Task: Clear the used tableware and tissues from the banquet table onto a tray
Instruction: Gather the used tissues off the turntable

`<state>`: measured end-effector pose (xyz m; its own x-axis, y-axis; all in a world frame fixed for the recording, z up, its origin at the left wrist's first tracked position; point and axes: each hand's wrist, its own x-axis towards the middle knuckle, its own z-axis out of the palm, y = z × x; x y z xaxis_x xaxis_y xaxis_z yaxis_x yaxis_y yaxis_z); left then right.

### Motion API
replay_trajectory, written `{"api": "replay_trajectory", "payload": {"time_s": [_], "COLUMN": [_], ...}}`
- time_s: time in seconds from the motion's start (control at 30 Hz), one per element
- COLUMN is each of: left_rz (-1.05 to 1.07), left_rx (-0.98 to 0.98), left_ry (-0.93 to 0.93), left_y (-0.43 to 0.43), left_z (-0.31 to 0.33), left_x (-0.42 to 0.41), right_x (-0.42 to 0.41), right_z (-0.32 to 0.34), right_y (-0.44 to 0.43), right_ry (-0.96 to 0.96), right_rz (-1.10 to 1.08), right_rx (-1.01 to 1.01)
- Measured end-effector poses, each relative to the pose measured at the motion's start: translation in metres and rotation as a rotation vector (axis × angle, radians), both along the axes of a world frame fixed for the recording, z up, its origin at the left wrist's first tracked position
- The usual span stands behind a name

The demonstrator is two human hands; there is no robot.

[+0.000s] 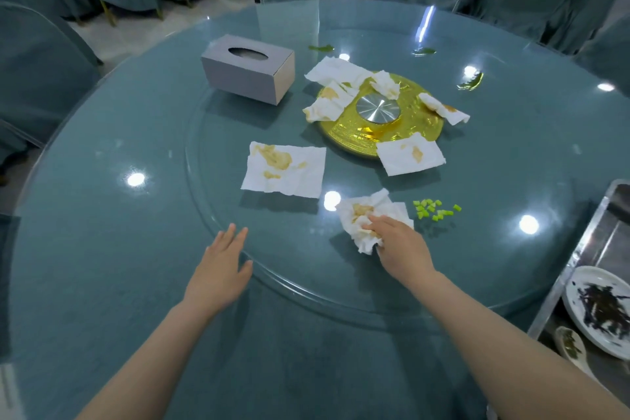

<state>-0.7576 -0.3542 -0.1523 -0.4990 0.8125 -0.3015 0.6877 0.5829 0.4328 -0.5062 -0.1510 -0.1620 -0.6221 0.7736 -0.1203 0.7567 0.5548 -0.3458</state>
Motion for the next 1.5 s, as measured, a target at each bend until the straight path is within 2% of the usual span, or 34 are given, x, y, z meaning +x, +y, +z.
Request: {"api": "replay_trajectory", "payload": {"time_s": [0.17, 0.37, 0.47, 0.53, 0.63, 0.7, 0.87, 0.97, 1.03, 1.37, 1.5], "left_rz": [0.0, -0.034, -0.028, -0.021, 0.015, 0.047, 0.07, 0.1, 0.133, 0.156, 0.058], "left_rx": [-0.013, -0.027, -0.023, -0.018, 0.021, 0.056, 0.118, 0.168, 0.215, 0.325, 0.208], "left_ry": [0.0, 0.052, 0.057, 0.053, 0.021, -0.019, -0.06, -0.061, -0.062, 0.007, 0.144], "left_y": [0.0, 0.007, 0.005, 0.004, -0.002, -0.007, -0.016, -0.02, -0.02, 0.005, 0.029], "left_z": [-0.004, -0.001, 0.001, 0.002, 0.002, 0.003, 0.007, 0.011, 0.014, 0.04, 0.055], "left_x": [0.001, 0.009, 0.011, 0.012, 0.014, 0.016, 0.023, 0.023, 0.022, 0.02, 0.02], "right_x": [0.027, -0.02, -0.052, -0.067, -0.071, -0.062, -0.023, -0.002, 0.008, 0.027, 0.042], "right_z": [0.001, 0.018, 0.023, 0.02, 0.0, -0.007, -0.002, 0.009, 0.015, 0.038, 0.052], "right_y": [-0.001, -0.006, -0.004, -0.006, -0.01, -0.006, 0.014, 0.027, 0.033, 0.017, 0.018], "right_ry": [0.147, 0.321, 0.247, 0.074, -0.184, -0.221, -0.112, 0.061, 0.11, 0.363, 0.367], "right_rz": [-0.115, -0.024, -0.012, -0.015, -0.035, -0.073, -0.118, -0.282, -0.361, -0.35, -0.336], "right_rx": [-0.016, -0.013, -0.147, -0.258, -0.22, -0.151, 0.058, -0.019, -0.068, -0.09, -0.06]}}
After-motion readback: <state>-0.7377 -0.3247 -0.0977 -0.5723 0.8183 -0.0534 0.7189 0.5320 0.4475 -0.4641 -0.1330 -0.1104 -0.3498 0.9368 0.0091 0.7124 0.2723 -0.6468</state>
